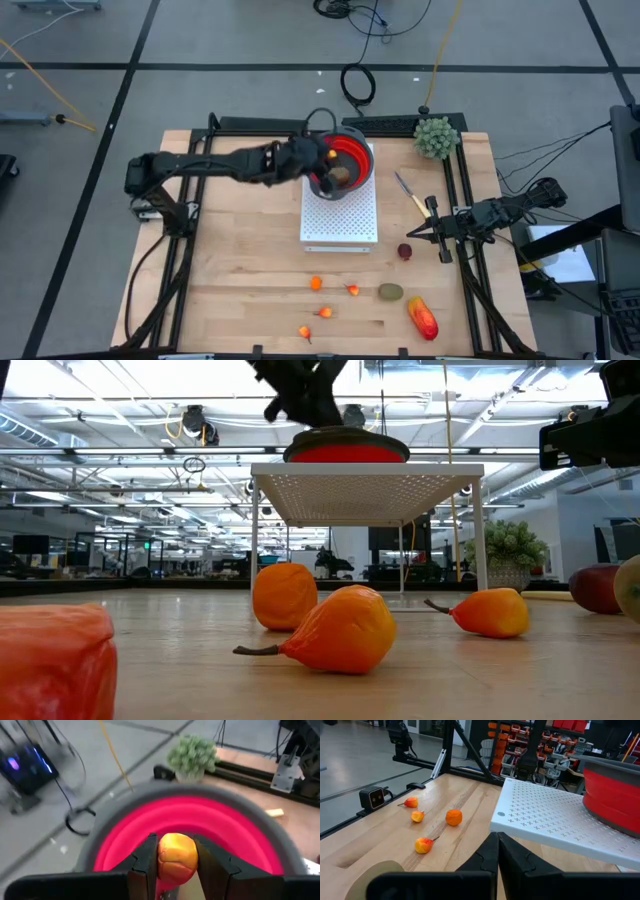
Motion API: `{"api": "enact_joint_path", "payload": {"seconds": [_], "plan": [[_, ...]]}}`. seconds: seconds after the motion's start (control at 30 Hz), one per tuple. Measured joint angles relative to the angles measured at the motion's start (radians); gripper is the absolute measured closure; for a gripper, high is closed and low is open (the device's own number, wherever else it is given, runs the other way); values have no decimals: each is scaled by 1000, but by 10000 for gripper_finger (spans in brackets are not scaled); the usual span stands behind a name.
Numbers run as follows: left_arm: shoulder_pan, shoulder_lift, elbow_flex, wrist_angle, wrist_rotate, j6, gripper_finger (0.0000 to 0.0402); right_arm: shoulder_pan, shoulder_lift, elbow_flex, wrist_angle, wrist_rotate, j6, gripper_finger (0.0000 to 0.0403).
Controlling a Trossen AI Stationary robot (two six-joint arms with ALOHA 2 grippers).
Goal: Pick & Place Fruit
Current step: Put the orange pear into the red strainer bowl
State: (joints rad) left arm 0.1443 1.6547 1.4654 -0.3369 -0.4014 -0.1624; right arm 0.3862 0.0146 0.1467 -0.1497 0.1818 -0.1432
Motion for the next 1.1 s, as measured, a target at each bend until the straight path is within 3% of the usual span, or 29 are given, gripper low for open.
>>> {"api": "enact_joint_path", "payload": {"seconds": [0.17,1.1], "plan": [[50,0,0,-74,96,-82,295,0,0,0,0,0,-6,403],[39,63,-1,-96,97,-77,295,0,0,0,0,0,-12,403]]}}
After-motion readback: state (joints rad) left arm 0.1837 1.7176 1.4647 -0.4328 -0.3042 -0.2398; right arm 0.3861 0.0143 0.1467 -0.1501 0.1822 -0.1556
